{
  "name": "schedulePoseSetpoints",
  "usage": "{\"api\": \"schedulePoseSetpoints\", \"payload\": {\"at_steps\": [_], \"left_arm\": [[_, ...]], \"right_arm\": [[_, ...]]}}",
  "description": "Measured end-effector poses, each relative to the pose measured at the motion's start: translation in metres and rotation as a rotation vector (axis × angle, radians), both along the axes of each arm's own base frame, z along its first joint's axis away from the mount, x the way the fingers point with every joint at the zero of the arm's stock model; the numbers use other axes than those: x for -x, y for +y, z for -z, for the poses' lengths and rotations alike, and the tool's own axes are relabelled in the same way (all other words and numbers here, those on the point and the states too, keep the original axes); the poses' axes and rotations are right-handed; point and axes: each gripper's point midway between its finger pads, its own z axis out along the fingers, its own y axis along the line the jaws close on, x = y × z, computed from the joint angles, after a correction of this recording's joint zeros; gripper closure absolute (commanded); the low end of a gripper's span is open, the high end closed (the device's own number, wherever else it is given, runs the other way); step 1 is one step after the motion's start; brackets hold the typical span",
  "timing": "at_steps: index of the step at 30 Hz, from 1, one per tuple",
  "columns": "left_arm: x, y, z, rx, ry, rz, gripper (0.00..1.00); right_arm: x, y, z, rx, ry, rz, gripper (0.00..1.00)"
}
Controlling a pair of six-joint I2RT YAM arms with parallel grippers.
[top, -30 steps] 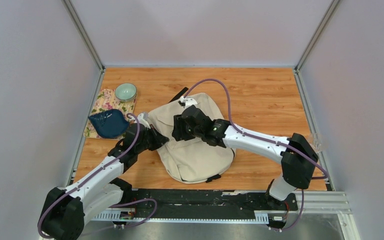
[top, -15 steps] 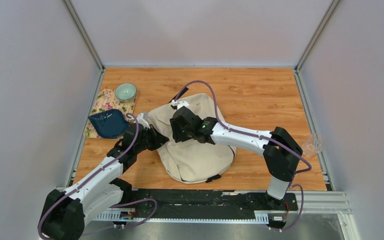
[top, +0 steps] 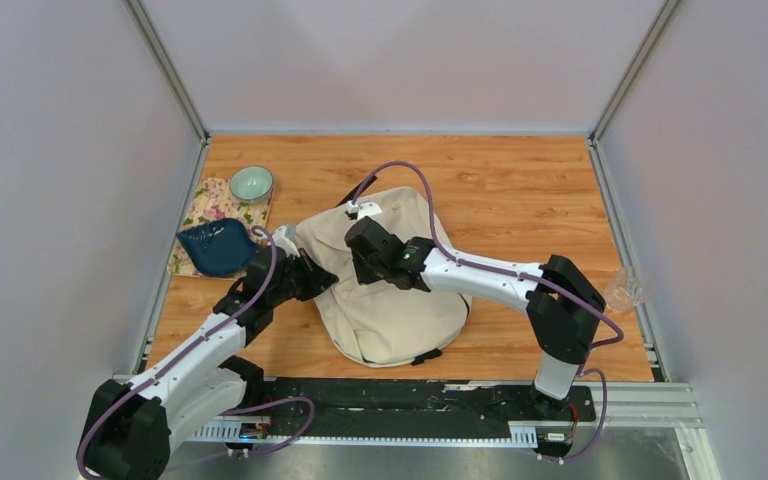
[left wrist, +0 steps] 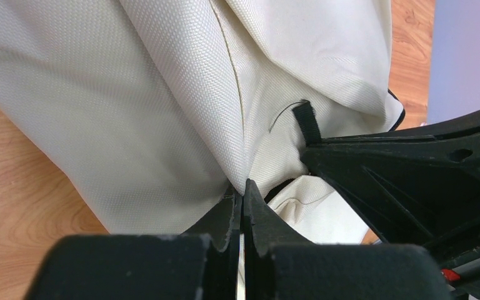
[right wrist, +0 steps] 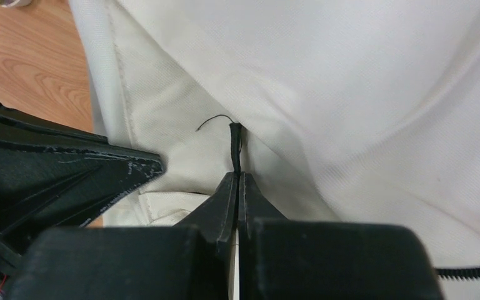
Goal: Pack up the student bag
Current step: Zip the student bag at the center of the board.
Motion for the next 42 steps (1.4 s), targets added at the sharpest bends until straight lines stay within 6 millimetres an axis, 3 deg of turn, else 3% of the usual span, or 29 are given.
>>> {"api": "schedulePoseSetpoints", "payload": {"at_steps": [9,17,26,38,42], "left_arm": [[0.001,0.0,-0.001,0.02,-0.002,0.006,1.0],[0.003,0.0,-0.003,0.047,-0.007,0.011,1.0],[0.006,0.003,-0.008,0.073,-0.005,0.02,1.0],[0.009,0.007,-0.01,0.105,0.018,0.032,1.0],[0.009,0.009,-0.009,0.114,0.025,0.033,1.0]], "right_arm": [[0.001,-0.037,-0.013,-0.007,-0.057,0.135,1.0],[0.0,-0.069,-0.012,-0.021,-0.077,0.249,1.0],[-0.014,-0.11,-0.013,-0.055,-0.08,0.369,1.0],[-0.031,-0.142,-0.002,-0.089,-0.049,0.469,1.0],[-0.028,-0.143,-0.008,-0.13,-0.038,0.456,1.0]]}}
